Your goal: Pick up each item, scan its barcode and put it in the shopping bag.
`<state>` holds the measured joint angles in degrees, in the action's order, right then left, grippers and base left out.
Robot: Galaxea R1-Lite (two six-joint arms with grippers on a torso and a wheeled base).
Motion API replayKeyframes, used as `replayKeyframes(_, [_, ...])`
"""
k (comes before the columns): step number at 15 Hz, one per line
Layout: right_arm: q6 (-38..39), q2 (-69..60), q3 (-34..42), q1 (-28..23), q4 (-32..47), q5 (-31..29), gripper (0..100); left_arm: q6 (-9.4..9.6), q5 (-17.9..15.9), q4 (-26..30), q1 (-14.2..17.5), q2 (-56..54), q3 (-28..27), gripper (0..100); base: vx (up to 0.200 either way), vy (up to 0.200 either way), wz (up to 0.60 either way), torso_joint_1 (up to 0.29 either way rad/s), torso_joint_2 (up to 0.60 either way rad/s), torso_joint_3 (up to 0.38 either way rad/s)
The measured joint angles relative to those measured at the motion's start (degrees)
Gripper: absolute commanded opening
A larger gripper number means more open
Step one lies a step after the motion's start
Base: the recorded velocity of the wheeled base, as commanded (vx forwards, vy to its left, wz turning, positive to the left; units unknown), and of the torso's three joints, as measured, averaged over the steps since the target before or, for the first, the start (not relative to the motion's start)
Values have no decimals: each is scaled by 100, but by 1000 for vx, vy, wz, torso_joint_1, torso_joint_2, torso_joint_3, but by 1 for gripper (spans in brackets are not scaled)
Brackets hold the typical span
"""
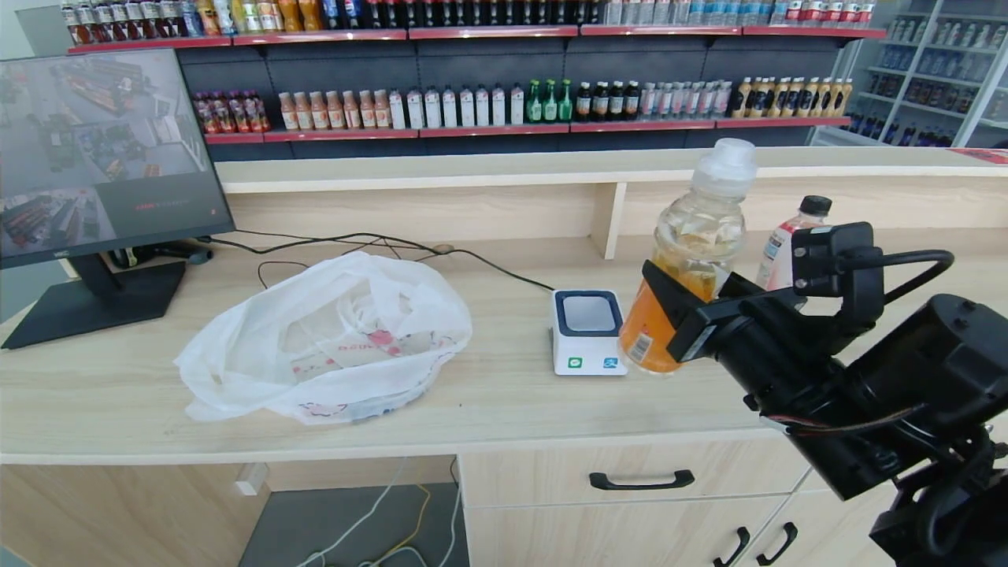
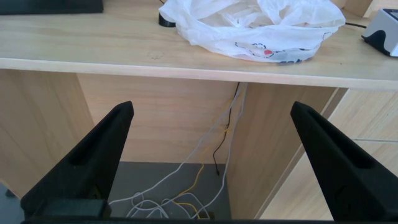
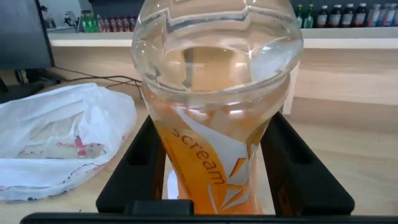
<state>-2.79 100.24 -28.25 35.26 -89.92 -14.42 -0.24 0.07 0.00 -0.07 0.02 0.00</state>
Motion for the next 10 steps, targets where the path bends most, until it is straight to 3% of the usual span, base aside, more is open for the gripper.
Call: replayKeyframes(10, [129, -254, -319, -12, -2, 17, 0, -13, 0, 0, 7, 0, 0, 100, 0, 0, 0, 0, 0, 0])
